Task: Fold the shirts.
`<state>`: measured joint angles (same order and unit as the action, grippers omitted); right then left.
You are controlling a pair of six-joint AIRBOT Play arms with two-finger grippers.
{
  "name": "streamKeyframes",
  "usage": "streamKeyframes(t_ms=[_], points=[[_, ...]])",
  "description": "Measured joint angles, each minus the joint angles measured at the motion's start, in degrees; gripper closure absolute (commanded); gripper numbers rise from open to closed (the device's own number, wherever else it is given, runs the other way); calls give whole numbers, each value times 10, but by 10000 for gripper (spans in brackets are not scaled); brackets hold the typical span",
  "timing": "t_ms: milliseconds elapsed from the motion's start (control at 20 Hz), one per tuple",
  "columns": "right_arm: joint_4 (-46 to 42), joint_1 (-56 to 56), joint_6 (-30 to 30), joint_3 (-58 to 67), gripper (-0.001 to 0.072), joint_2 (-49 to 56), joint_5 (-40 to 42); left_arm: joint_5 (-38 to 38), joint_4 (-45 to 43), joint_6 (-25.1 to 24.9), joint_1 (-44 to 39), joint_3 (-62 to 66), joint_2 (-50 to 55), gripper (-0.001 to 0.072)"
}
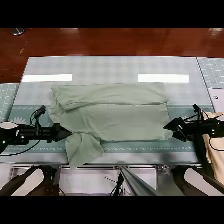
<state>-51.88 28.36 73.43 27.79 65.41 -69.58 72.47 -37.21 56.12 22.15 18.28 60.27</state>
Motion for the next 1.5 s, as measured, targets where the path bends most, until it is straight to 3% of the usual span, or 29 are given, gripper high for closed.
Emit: streamKeyframes(t_ms=[50,100,150,200,450,600,850,1250,1500], points=[[13,0,-7,0,109,8,2,-1,0,0,0,0,0,678],[21,0,-14,0,327,16,5,-1,0,0,0,0,0,678],[21,0,-20,0,657,23,12,-1,0,0,0,0,0,678],[22,0,-31,0,684,30,21,-2,0,0,0,0,0,678],[56,0,-77,41,685,41,-13,12,3,2,16,30,0,678],[64,0,-77,94,685,43,-28,24,20,3,37,78,0,678],[109,-12,-72,183,684,56,-11,-19,29,45,30,177,35,678],[136,-82,-42,346,684,192,70,-35,32,134,-44,419,240,678],[139,-95,-26,419,685,270,79,8,27,180,-56,575,366,678]])
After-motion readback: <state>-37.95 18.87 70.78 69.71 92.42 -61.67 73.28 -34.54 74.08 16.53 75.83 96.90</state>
